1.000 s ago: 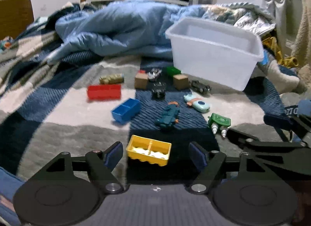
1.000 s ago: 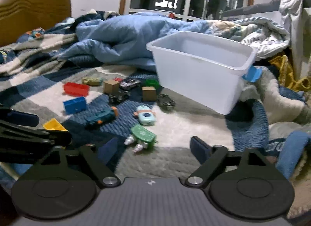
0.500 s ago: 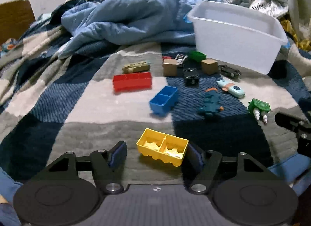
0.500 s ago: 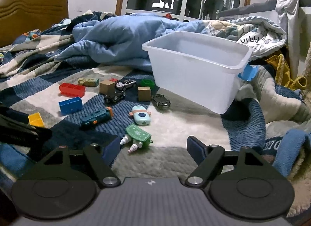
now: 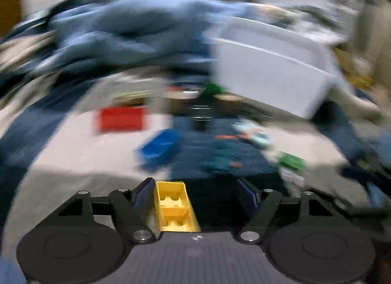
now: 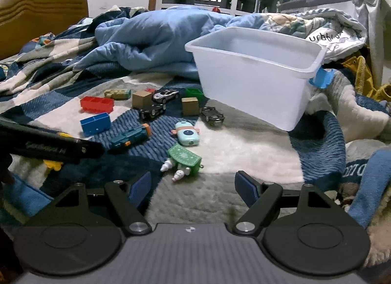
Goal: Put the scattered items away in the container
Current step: 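Grasp the yellow brick with the left tool while the right tool grasps the green toy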
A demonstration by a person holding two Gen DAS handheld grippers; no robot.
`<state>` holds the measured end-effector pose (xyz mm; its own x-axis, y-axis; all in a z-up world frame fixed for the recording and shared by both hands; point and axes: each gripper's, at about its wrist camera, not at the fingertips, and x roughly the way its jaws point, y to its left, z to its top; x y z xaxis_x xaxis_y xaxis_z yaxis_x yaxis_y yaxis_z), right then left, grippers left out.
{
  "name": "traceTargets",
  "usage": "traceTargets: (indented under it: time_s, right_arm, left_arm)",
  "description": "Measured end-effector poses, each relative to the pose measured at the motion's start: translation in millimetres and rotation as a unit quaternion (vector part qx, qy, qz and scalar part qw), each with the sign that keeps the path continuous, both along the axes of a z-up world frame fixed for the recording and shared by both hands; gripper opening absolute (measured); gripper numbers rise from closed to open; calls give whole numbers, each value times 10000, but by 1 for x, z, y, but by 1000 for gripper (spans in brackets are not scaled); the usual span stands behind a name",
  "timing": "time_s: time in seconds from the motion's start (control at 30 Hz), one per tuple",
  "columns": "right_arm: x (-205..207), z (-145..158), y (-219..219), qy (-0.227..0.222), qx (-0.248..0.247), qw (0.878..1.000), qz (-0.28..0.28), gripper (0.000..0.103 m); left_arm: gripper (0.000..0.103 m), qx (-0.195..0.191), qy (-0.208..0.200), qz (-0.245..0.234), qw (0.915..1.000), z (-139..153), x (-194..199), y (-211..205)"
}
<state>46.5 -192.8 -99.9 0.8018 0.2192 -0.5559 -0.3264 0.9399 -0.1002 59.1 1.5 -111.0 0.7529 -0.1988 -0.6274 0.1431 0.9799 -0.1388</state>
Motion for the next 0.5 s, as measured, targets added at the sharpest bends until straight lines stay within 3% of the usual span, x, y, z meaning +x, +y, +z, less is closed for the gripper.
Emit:
traceTargets:
  time_s: [0.07, 0.23, 0.33, 0.5]
  right_arm:
    - [1, 1, -2, 18, 56, 10000, -36, 79]
    - [1, 1, -1, -13, 59, 10000, -28, 79]
    - [2, -1, 1, 1, 54, 10000, -18, 79]
    - [7, -3, 9, -40, 108, 9998, 164, 79]
  left_arm:
    - [72, 179, 37, -401, 9990, -1, -2, -4]
    - [74, 487, -37, 200, 9986, -2, -16, 5]
    - [74, 722, -43, 167, 9972, -5, -21, 7]
    - [69, 709, -173, 70, 9973, -7, -28, 8]
